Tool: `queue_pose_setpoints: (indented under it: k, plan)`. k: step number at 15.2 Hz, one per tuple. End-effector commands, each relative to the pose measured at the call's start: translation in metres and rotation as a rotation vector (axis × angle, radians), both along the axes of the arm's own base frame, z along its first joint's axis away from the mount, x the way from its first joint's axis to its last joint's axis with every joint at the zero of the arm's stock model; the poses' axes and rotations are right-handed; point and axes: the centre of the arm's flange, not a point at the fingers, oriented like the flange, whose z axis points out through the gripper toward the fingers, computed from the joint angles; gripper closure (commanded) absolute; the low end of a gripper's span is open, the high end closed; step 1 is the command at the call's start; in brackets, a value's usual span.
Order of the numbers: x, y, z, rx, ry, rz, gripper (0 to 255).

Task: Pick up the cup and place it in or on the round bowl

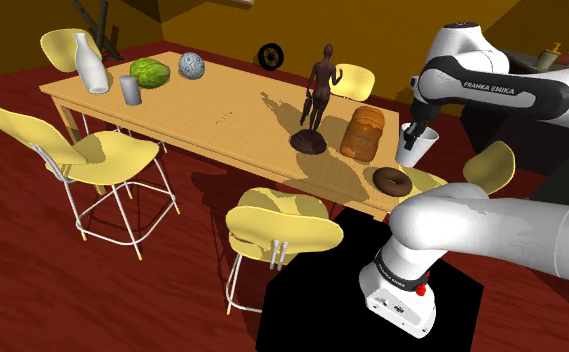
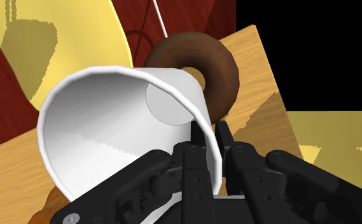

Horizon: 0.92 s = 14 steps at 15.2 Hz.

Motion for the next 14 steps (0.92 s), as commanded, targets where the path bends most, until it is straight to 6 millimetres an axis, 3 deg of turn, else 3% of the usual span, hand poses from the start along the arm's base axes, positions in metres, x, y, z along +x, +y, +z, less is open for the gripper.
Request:
queue_pose_setpoints:
  k: [1,12,14]
  plan:
    - [0.0,0.0,-0.01,-0.001,-0.001,0.0,255]
    - [0.0,0.0,-0.07,-0.001,-0.001,0.0,255]
    - [0.0,0.0,-0.07,-0.001,-0.001,0.0,255]
